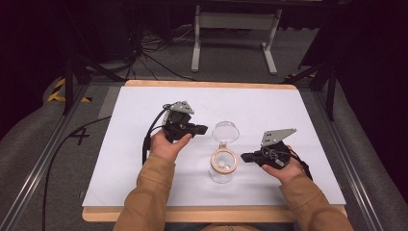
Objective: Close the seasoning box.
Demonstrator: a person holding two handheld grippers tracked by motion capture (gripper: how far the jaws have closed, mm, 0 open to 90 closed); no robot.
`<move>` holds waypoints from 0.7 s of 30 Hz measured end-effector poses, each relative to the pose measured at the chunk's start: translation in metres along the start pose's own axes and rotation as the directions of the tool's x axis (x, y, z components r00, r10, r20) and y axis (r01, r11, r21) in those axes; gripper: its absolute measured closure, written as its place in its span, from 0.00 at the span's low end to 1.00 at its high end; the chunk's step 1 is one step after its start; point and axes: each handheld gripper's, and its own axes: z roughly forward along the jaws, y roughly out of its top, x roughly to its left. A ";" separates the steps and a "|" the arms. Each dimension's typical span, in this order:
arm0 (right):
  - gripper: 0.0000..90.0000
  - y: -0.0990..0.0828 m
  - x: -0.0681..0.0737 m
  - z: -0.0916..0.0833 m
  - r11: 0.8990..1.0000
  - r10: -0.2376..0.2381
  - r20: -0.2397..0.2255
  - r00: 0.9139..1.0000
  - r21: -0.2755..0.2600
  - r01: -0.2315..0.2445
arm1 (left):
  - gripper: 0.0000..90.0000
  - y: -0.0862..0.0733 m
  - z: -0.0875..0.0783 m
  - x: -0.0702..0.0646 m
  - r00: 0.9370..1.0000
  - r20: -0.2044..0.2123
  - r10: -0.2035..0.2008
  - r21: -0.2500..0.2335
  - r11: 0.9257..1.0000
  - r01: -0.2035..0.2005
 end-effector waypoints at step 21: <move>1.00 0.018 0.016 0.001 0.985 0.023 -0.054 0.998 -0.169 -0.032 | 1.00 -0.010 0.025 -0.001 1.000 0.009 0.002 -0.087 0.996 -0.001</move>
